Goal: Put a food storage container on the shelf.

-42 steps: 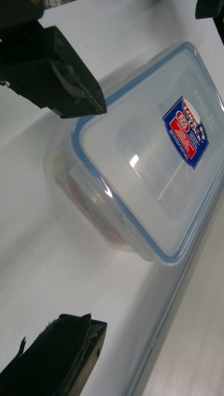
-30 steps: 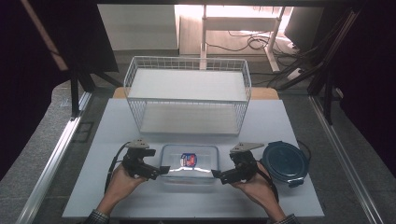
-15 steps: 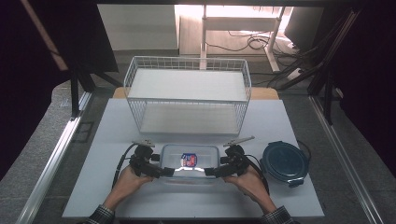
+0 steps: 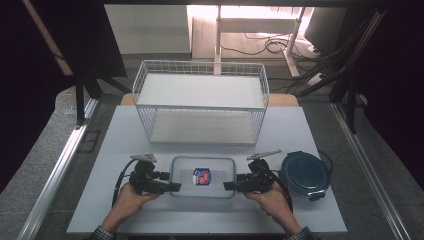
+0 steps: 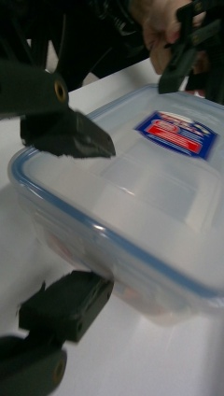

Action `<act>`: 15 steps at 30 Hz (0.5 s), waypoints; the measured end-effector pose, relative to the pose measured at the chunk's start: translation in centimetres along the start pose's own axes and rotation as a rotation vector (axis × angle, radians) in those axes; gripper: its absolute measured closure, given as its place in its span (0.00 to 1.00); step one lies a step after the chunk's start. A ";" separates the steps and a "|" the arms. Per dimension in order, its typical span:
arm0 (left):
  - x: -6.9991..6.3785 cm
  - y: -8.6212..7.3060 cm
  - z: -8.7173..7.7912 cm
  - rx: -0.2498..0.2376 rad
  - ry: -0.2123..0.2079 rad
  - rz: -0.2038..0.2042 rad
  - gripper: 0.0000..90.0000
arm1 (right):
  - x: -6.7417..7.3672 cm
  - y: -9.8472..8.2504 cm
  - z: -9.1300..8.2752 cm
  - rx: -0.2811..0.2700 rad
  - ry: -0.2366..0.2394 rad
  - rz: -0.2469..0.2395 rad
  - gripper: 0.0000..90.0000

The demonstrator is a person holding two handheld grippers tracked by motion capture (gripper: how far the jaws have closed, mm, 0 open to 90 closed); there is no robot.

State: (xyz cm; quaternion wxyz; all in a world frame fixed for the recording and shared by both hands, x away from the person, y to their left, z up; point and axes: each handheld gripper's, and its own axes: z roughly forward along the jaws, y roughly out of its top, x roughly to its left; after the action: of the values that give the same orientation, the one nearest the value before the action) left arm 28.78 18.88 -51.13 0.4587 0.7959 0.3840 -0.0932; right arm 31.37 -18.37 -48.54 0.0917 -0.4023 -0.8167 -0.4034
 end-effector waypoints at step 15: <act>0.5 -0.8 -0.8 -0.094 -0.075 -0.094 0.55 | -0.5 -1.3 -1.0 -0.095 0.047 0.035 0.48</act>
State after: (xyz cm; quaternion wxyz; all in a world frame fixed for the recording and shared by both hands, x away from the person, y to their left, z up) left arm 28.40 20.03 -51.44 0.5046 0.7505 0.4077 -0.1262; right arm 30.58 -19.83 -48.87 0.0989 -0.4106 -0.7873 -0.4493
